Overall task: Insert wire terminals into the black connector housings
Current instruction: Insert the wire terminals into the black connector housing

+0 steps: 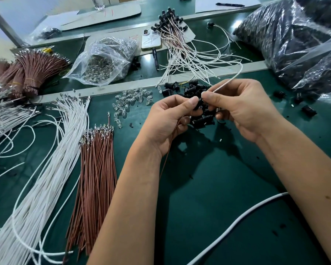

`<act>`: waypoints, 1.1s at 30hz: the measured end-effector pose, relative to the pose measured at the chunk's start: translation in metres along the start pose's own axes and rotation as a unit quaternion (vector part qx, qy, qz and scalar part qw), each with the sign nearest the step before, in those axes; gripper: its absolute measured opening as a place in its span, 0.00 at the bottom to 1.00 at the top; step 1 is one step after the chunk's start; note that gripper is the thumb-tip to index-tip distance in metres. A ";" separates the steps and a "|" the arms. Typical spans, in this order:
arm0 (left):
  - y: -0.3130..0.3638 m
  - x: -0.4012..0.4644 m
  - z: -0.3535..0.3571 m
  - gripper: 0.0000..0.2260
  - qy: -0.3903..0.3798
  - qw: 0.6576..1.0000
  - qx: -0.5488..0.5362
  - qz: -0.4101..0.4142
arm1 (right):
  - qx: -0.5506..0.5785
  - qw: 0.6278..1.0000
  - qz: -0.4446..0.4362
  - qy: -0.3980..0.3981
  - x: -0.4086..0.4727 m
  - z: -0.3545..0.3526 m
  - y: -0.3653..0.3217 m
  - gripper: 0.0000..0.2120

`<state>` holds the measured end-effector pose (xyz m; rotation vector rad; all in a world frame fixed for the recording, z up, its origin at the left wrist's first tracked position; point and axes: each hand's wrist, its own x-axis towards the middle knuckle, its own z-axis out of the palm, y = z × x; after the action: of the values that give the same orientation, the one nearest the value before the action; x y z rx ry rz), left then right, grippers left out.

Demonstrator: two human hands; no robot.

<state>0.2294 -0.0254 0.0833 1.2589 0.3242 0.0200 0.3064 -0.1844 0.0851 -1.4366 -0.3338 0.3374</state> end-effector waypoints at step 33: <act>0.005 -0.008 0.004 0.02 -0.052 0.998 0.005 0.030 | -0.067 0.997 -0.023 -0.043 0.001 -0.010 -0.007 0.13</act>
<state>0.2240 -0.0291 0.0907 1.2736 0.1965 0.0033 0.3118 -0.1934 0.0910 -1.5470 -0.4658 0.3456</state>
